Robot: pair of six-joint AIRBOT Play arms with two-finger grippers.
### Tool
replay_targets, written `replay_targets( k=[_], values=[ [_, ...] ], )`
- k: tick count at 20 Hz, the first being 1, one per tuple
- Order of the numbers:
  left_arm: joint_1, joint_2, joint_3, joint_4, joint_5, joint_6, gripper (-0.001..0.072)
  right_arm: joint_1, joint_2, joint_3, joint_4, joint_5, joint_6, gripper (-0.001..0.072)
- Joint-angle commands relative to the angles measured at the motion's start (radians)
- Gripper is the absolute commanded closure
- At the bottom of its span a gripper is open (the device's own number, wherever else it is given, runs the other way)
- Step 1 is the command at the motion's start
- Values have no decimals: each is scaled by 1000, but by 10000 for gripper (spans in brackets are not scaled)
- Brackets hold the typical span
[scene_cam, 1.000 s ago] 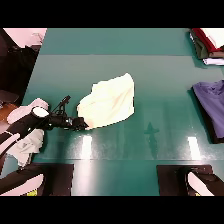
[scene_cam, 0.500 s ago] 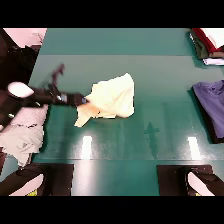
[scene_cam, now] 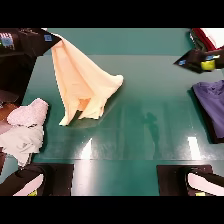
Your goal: Fold the shirts.
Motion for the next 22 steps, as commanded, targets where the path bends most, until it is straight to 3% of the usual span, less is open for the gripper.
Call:
replay_targets(
  k=[1,2,5,8,12,14,15,17,18,22],
  values=[
    [1,-13,36,70,-93,-27,684,117,-184,1,69,3,-1,104],
    [1,-19,36,74,-121,-27,683,173,-235,1,69,-7,-1,67],
    [1,-22,24,80,-153,-29,684,333,-356,1,73,-112,-8,68],
    [1,-22,9,81,-156,-46,683,440,-443,1,202,-230,-32,68],
    [1,-31,9,81,-167,-50,684,509,-522,1,261,-283,-34,103],
    [1,-31,9,81,-167,-50,683,520,-541,1,262,-303,-35,214],
    [1,-31,9,81,-171,-50,683,523,-542,1,261,-321,-35,307],
    [1,-31,9,80,-180,-50,683,521,-533,1,259,-361,-35,599],
    [1,-31,9,80,-185,-51,683,516,-525,1,259,-375,-37,693],
    [1,-31,9,75,-193,-53,684,481,-459,1,202,-398,-38,696]
  ],
)
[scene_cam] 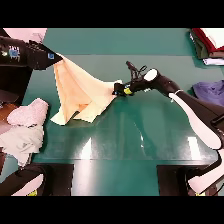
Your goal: Fold the shirts.
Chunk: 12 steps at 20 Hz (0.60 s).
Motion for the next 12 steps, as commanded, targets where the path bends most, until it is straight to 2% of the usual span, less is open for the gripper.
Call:
replay_targets(
  k=[1,3,4,5,6,8,12],
  values=[
    [1,-1,0,-8,-7,-2,684,-27,64,1,-83,-27,-2,696],
    [1,-1,0,-9,-9,-2,683,-51,104,1,-132,19,-1,677],
    [1,-1,0,-9,-11,-2,683,-66,107,1,-123,71,0,458],
    [1,-1,0,-9,-12,-2,683,-76,100,1,-123,122,0,193],
    [1,-1,0,-10,-11,-2,684,-77,87,1,-122,147,3,152],
    [1,-1,0,-10,-12,-6,683,-72,51,1,-105,123,13,152],
    [1,-1,0,-10,-24,-22,683,-71,-49,1,89,35,14,153]
  ],
)
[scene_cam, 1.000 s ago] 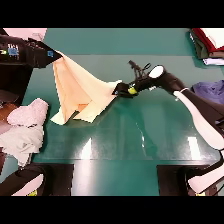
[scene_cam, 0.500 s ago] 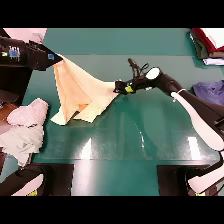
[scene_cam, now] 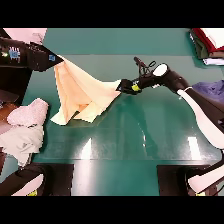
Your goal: Fold the shirts.
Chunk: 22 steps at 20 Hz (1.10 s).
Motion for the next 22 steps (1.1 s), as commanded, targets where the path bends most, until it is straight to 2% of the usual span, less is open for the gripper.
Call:
replay_targets(
  k=[1,3,6,7,10,13,16,19,22],
  values=[
    [1,-1,0,0,-8,-7,683,-2,-77,1,142,-52,4,164],
    [1,-1,0,0,-6,-6,683,-1,-97,0,178,-77,2,177],
    [1,-1,0,0,-6,-6,684,-1,-98,1,184,-91,-9,661],
    [1,-1,0,0,-6,-6,683,-2,-98,1,184,-89,-28,694],
    [1,-1,1,0,-5,-6,684,-5,-54,1,133,-89,-50,696],
    [1,6,60,3,27,-5,684,-50,106,32,-62,-58,-52,696],
    [1,6,240,-6,30,-8,684,-129,308,168,-275,61,-50,697],
    [1,6,423,-92,21,-10,684,-203,492,354,-409,161,-43,697],
    [1,16,552,-219,32,-10,684,-254,620,496,-450,230,-42,697]
  ],
)
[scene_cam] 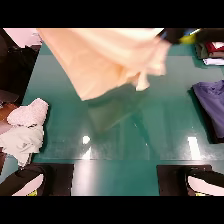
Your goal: Fold the shirts.
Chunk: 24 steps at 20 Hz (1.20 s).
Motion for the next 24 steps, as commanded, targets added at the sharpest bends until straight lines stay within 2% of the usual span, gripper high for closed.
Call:
replay_targets(
  k=[1,4,8,10,12,15,17,20,22,24],
  values=[
    [1,22,130,-149,26,-2,684,-68,166,161,-98,106,5,697],
    [1,75,132,-233,65,-2,684,-105,258,211,-98,153,5,697],
    [1,113,129,-262,48,-3,684,-161,372,83,-95,164,68,697],
    [1,112,67,-164,-1,-42,684,-166,381,-5,-95,228,108,696],
    [1,100,-58,16,-83,-97,684,-164,340,-98,-81,336,158,697],
    [1,58,-322,196,-158,-110,684,-114,242,-274,-76,420,163,696],
    [1,24,-526,205,-126,-103,684,-59,158,-397,-76,380,162,696],
    [1,-34,-809,207,74,-48,683,19,13,-534,-77,175,117,695],
    [1,-70,-913,229,232,-38,684,42,-76,-564,-75,4,117,694],
    [1,-96,-926,237,292,-39,684,42,-153,-544,-37,-119,117,690]
  ],
)
